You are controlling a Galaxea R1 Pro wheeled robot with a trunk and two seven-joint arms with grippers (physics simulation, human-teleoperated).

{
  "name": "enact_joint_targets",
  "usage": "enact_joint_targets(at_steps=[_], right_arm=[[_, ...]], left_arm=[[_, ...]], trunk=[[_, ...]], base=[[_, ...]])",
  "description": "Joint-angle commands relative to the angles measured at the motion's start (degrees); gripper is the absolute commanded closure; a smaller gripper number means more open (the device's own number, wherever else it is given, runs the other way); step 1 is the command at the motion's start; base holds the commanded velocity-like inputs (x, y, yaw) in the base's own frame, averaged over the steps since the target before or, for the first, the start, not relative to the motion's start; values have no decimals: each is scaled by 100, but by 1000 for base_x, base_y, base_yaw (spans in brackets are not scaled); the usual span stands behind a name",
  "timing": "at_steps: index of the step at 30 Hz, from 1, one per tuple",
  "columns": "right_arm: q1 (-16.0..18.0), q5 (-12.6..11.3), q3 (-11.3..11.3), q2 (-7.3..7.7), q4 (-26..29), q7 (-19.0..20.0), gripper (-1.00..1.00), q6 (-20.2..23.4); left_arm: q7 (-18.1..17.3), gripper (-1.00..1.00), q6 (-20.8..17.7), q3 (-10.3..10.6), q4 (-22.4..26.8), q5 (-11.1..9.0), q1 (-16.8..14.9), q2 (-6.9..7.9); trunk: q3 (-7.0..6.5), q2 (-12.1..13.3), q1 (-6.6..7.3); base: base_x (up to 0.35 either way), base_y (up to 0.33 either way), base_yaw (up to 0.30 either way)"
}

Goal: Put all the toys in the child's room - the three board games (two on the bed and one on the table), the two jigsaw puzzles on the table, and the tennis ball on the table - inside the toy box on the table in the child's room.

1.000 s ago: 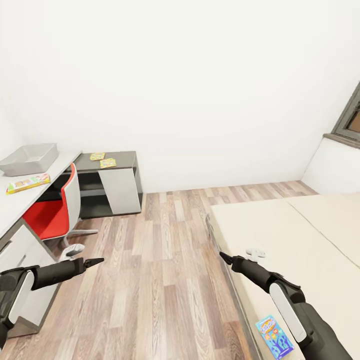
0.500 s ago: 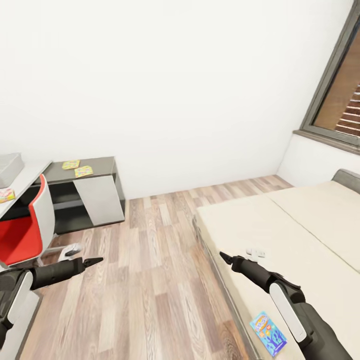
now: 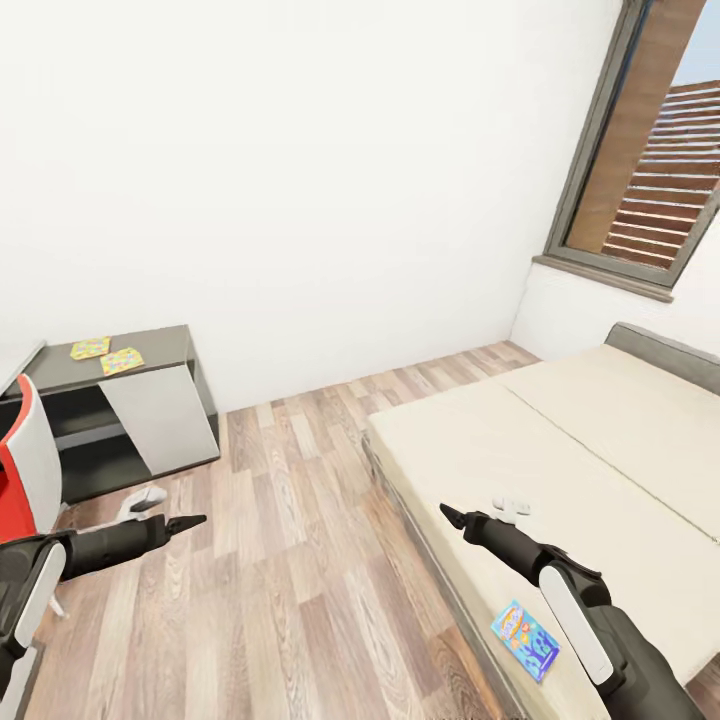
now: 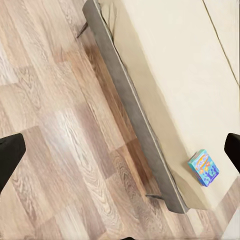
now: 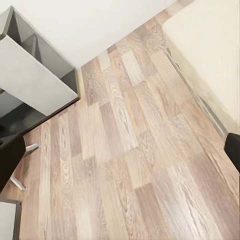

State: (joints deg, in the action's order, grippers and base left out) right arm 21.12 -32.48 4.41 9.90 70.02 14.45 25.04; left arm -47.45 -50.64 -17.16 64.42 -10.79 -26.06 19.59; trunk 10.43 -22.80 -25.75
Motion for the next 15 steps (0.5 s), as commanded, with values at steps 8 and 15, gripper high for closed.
enact_joint_targets(at_steps=[8,15], right_arm=[[6,-33,-11,3,3,-3,-100,27],[6,-38,-22,4,3,-3,-100,27]], left_arm=[[-24,-100,-25,-8,1,-2,-4,9],[-24,-100,-25,-12,1,-2,-4,10]], trunk=[[-18,-12,-4],[-45,-12,-4]], base=[[0,181,-280],[18,163,-280]])
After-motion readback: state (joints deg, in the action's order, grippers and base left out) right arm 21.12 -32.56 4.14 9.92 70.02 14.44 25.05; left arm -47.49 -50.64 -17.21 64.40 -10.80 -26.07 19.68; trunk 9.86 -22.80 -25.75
